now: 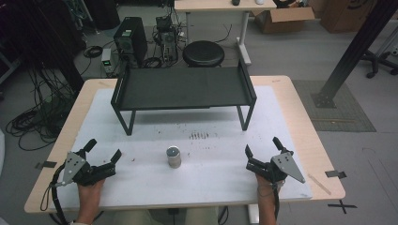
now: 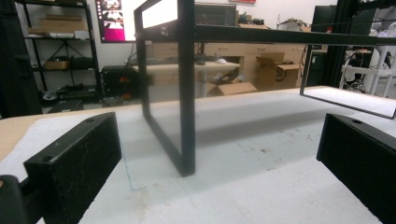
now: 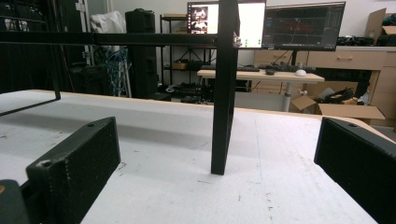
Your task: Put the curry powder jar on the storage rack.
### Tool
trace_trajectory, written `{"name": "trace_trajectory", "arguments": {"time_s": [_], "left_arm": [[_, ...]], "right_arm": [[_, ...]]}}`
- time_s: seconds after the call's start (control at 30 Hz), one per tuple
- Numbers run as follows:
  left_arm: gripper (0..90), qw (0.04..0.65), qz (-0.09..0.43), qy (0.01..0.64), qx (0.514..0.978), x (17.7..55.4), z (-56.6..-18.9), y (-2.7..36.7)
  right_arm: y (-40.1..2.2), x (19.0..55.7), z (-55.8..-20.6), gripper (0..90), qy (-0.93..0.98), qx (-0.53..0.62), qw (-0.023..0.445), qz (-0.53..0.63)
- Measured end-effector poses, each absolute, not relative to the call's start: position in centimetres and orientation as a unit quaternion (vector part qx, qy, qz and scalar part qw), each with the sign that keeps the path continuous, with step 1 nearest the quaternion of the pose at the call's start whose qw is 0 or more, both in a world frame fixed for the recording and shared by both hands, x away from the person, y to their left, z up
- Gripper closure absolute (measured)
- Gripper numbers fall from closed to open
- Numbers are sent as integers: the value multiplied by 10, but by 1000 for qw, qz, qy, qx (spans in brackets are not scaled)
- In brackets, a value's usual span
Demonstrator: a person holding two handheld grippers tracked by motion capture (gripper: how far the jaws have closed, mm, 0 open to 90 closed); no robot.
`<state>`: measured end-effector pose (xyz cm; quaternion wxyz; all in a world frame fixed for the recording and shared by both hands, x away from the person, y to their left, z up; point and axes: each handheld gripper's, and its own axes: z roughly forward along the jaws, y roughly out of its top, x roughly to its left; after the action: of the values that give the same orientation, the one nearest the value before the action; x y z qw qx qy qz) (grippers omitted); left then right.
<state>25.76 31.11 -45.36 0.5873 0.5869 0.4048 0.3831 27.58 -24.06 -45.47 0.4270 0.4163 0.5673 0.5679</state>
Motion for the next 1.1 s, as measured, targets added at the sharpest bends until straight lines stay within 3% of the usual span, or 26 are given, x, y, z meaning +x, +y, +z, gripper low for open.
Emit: {"name": "trace_trajectory", "arguments": {"time_s": [0.63,1.1], "left_arm": [[3,607,379,412,565,257,-440,323],[4,611,374,393,576,253,-424,316]], "right_arm": [[-241,276,-455,0,568,417,427,568],[-241,276,-455,0,568,417,426,568]]}}
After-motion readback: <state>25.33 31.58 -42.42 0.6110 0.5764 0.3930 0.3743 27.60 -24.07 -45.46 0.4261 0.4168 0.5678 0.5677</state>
